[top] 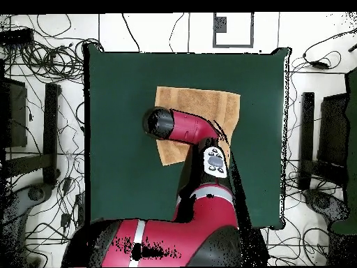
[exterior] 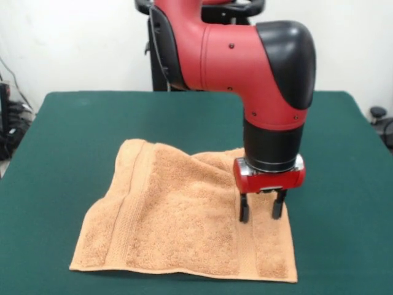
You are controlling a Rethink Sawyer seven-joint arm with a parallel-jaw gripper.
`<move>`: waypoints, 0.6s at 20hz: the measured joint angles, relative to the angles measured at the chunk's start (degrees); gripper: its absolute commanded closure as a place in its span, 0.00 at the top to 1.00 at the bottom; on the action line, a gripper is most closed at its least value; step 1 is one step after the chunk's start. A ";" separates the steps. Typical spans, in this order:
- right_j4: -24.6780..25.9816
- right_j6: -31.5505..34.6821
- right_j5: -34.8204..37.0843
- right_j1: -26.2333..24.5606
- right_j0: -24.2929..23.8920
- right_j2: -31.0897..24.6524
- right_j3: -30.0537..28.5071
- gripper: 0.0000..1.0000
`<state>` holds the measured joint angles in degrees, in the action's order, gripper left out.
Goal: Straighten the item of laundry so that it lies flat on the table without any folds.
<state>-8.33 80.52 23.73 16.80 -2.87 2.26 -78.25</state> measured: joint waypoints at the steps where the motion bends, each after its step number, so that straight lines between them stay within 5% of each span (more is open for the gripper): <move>1: -0.05 0.00 -0.02 0.01 0.14 -0.08 -0.02 1.00; 12: -0.17 0.00 -0.57 0.20 0.50 -2.32 -0.21 1.00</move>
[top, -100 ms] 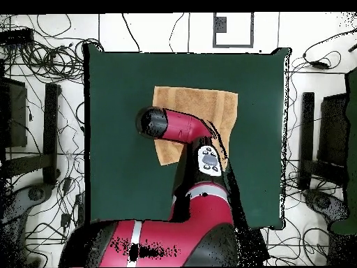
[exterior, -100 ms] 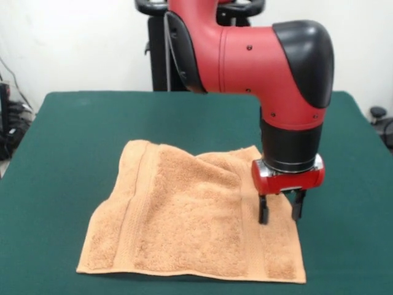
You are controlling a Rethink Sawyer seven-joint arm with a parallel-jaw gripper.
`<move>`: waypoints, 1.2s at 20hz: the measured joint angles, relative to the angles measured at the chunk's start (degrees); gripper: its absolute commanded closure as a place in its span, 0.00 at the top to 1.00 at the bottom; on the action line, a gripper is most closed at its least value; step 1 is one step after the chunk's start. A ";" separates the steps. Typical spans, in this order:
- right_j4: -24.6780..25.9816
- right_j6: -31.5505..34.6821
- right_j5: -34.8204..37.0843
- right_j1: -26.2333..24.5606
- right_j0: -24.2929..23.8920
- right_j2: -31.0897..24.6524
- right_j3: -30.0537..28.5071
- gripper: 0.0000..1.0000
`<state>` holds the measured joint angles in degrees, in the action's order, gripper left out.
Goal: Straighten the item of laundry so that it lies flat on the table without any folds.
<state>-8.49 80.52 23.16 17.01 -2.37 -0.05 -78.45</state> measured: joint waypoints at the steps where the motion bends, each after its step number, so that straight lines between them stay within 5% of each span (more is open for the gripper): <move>1: 0.00 0.00 -0.03 0.00 0.00 -0.12 0.00 1.00; 11: -0.02 0.00 -0.03 1.65 -1.12 -1.62 -2.32 1.00; 24: 0.13 0.00 3.53 11.69 -6.86 -2.89 -11.30 1.00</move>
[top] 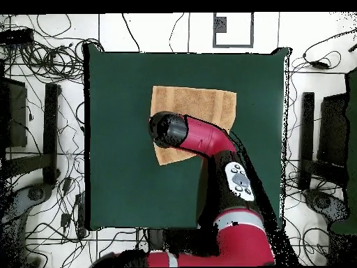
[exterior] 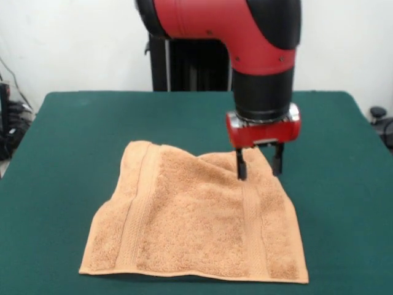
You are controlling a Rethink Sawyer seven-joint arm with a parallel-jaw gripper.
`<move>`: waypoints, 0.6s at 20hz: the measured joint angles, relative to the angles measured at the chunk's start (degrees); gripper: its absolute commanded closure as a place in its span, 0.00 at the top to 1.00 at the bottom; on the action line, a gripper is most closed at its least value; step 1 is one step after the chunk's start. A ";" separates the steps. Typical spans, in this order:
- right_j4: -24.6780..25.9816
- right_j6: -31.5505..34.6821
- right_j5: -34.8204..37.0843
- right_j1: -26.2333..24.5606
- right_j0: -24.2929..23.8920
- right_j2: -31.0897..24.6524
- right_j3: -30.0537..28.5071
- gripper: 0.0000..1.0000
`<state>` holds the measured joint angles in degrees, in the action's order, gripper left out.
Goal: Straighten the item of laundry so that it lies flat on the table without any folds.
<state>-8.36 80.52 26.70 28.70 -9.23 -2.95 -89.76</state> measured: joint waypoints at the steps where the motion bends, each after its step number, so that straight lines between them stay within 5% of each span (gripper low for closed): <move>1: 0.04 0.00 0.08 0.59 -0.18 0.20 -0.34 1.00; 12: 0.12 0.00 0.14 2.69 0.34 2.46 -2.27 1.00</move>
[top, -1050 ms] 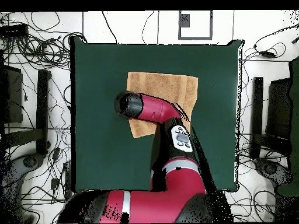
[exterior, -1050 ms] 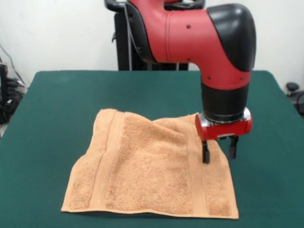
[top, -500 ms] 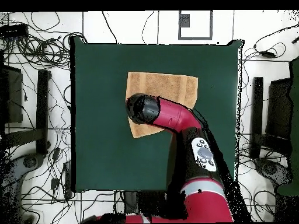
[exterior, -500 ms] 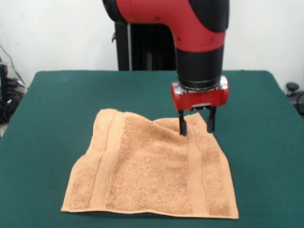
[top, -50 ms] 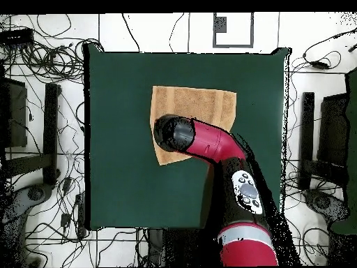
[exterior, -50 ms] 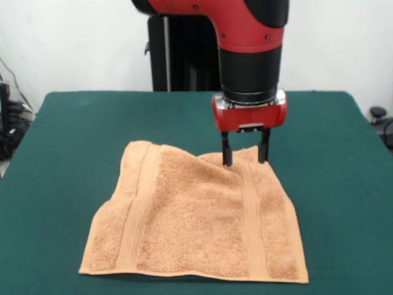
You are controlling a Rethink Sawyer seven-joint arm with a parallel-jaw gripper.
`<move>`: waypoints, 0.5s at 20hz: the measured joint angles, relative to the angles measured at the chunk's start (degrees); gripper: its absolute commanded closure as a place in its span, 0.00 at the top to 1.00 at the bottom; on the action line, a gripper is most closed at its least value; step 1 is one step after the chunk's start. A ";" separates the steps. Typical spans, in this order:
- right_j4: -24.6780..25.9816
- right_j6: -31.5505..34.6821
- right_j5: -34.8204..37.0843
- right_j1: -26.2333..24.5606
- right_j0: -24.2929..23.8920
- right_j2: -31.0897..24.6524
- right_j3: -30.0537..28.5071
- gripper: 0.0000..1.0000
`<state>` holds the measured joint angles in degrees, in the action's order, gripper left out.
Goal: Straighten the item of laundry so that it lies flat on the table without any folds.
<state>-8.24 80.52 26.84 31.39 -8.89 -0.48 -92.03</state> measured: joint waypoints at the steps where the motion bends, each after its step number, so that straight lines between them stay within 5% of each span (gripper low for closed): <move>1: 0.00 0.00 0.00 -0.03 0.15 0.22 -0.20 1.00; 10: 0.00 0.00 0.00 -0.20 1.32 0.60 -2.27 1.00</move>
<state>-8.24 80.52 26.84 31.19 -7.57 0.12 -94.30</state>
